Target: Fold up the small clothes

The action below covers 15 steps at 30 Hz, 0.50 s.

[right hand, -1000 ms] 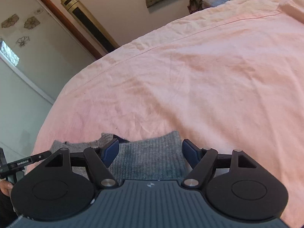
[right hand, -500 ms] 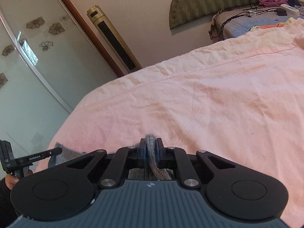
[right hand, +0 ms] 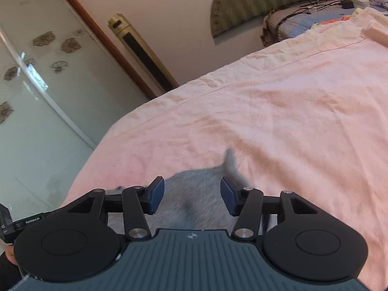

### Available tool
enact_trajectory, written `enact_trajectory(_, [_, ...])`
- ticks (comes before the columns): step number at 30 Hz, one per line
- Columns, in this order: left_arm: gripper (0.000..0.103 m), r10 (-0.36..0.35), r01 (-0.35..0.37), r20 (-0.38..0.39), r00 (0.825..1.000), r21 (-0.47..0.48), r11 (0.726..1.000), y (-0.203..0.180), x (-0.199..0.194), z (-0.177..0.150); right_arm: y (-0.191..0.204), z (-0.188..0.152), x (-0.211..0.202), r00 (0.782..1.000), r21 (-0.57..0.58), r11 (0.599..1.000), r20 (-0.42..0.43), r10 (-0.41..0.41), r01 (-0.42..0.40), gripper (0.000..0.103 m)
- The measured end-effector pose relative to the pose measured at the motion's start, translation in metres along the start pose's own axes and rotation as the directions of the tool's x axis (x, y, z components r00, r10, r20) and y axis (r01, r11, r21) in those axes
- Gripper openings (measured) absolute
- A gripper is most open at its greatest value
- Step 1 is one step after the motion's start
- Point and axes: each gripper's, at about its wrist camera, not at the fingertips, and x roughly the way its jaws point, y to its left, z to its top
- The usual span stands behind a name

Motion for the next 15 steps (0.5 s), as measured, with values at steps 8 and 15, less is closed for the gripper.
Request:
enact_trajectory(8, [0.044, 0.076, -0.071, -0.090, 0.993, 0.061, 0.996, -0.015, -0.017, -0.055, 0.025, -0.067, -0.010, 0.997, -0.098, 0.994, -0.062, -0.046, 0.040, 0.062])
enact_trajectory(15, [0.005, 0.090, -0.090, -0.028, 0.996, 0.030, 0.996, -0.011, -0.047, -0.055, 0.015, -0.080, -0.015, 1.000, -0.099, 0.995, -0.001, -0.001, 0.001, 0.064])
